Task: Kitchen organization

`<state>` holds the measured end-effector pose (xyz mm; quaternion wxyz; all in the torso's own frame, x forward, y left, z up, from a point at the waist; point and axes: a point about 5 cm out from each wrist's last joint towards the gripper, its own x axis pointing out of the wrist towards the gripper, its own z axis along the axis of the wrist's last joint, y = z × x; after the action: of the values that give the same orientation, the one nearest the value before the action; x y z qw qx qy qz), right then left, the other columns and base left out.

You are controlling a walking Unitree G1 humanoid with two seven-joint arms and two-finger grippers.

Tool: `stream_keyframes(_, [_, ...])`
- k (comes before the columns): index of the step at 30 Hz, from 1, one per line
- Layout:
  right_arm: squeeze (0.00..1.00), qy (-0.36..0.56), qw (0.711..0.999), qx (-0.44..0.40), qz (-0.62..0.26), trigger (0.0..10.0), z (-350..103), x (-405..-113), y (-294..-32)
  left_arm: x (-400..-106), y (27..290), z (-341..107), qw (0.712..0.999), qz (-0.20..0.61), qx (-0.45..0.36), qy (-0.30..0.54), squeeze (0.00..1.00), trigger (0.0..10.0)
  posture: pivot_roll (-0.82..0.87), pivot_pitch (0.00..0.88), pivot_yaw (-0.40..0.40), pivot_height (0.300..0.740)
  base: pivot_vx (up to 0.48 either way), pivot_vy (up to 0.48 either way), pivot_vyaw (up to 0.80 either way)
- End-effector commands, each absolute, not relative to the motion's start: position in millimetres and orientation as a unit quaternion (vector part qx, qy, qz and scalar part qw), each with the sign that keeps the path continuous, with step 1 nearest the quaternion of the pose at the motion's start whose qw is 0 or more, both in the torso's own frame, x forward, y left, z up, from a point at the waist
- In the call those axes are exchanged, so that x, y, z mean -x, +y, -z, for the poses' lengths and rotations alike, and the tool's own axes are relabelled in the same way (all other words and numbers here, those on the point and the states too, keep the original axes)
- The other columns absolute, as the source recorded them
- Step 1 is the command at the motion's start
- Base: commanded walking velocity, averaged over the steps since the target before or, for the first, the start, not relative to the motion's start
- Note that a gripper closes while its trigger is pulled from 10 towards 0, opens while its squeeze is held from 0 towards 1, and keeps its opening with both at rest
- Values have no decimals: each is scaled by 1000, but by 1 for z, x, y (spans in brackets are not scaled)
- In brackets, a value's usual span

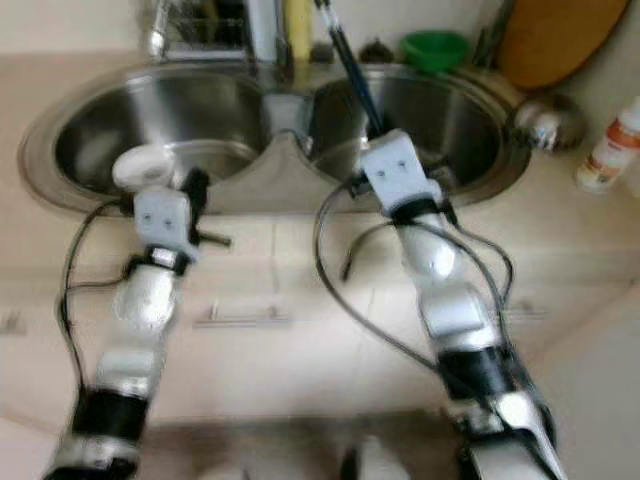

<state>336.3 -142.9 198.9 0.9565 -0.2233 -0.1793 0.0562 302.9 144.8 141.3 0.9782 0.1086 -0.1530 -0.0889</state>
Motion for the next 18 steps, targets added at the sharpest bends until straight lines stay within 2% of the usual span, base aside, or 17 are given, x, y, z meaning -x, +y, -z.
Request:
stream_keyframes(1, [0,-193,956,211,-62,10000,-210,-340,-137,-304,153,-145,978,76,-118,-157,0,10000,152,0,-24,740,262,0,0])
stream_keyframes(3, [0,-190,957,209,-60,10000,-210,-341,-138,-304,153,-145,978,76,-118,-156,0,10000,152,0,-24,740,262,0,0])
stream_keyframes(4, [0,-144,975,164,-48,10000,-206,-354,-145,-304,152,-147,977,75,-115,-160,0,10000,161,0,-27,740,0,0,0])
stream_keyframes(6, [0,-103,985,129,-45,10000,-202,-365,-152,-304,151,-149,977,75,-115,-164,0,10000,164,0,-26,740,0,0,0])
stream_keyframes(10, [0,-38,993,102,-56,10000,-191,-377,-156,-304,150,-150,977,75,-115,-166,0,10000,170,0,-30,740,0,0,0])
stream_keyframes(11, [337,-16,994,84,-67,10000,-186,-379,-157,-304,150,-150,976,75,-115,-167,0,10000,172,0,-32,740,0,0,0])
stream_keyframes(12, [1000,2,995,71,-68,10000,-182,-380,-159,-304,150,-150,976,74,-115,-167,0,10000,174,0,-34,740,0,0,0])
stream_keyframes(16, [1000,38,995,63,-66,10000,-173,-383,-165,-304,151,-151,976,73,-116,-168,0,10000,178,0,-35,740,0,0,0])
stream_keyframes(18, [1000,65,997,29,-35,10000,-166,-384,-176,-303,151,-151,976,70,-116,-168,0,10000,182,0,-37,740,0,0,0])
